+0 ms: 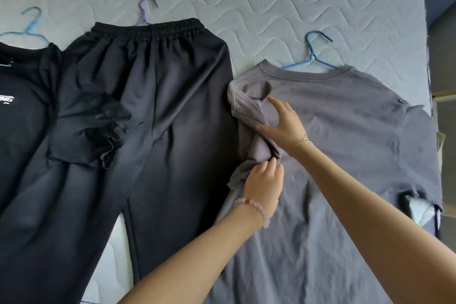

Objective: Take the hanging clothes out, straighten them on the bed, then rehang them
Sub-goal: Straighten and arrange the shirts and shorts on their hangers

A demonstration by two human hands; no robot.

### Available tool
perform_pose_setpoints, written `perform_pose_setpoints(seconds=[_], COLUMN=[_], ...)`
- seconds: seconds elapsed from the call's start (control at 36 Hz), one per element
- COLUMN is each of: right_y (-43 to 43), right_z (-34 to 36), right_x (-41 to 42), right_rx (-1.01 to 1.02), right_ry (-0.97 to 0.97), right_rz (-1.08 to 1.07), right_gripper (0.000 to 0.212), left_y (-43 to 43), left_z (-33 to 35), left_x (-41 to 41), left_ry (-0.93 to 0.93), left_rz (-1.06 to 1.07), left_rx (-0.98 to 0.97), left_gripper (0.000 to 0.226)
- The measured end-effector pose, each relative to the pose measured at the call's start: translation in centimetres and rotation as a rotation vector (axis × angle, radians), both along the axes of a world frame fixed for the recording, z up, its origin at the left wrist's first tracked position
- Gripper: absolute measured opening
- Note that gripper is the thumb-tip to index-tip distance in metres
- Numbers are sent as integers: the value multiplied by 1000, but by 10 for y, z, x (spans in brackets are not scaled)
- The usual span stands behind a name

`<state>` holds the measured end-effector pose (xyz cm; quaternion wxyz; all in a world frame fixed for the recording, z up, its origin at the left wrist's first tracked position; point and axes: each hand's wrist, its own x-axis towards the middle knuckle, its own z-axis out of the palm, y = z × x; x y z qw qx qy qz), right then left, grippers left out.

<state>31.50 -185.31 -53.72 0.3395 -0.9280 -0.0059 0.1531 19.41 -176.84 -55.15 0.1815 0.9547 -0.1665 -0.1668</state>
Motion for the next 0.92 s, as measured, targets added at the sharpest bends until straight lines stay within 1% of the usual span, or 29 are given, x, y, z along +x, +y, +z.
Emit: perform_pose_setpoints(seconds=[0.08, 0.14, 0.19, 0.22, 0.28, 0.33, 0.39, 0.44, 0.47, 0.56, 0.61, 0.72, 0.81, 0.92], right_y=[15, 25, 30, 31, 28, 18, 5, -7, -11, -19, -21, -23, -27, -32], right_z=[-13, -18, -19, -19, -19, -22, -27, -32, -33, -35, -37, -37, -36, -33], right_x=[15, 17, 19, 19, 22, 27, 32, 34, 34, 33, 31, 31, 32, 33], right_rx=[-135, -230, -277, -249, -114, 3, 89, 200, 254, 353, 392, 409, 425, 424], right_ry=[-33, -89, -185, -215, -197, -98, -12, 40, 57, 102, 160, 189, 204, 217], right_rz=[166, 217, 200, 149, -50, -252, -381, -481, -524, -600, -606, -564, -535, -488], right_gripper=[77, 64, 43, 34, 24, 24, 25, 23, 22, 21, 21, 19, 18, 17], left_y=[0, 1, 4, 8, 18, 29, 40, 49, 52, 54, 53, 44, 35, 29], left_z=[-7, -11, -13, -14, -13, -7, -2, -4, -6, -8, -10, -11, -11, -15], left_x=[-10, -13, -12, -11, -5, 3, 9, 16, 21, 38, 51, 81, 98, 108], left_ry=[-16, -7, -21, -49, -43, -30, -49, -98, -81, 104, 167, 189, 228, 233], left_rz=[-50, -67, -64, -44, 57, 240, 430, 554, 599, 672, 622, 454, 450, 480], left_rx=[4, -26, -98, -131, -258, -399, -477, -452, -444, -445, -401, -226, -104, -20], left_gripper=[42, 42, 35, 29, 23, 33, 37, 32, 30, 35, 41, 48, 48, 53])
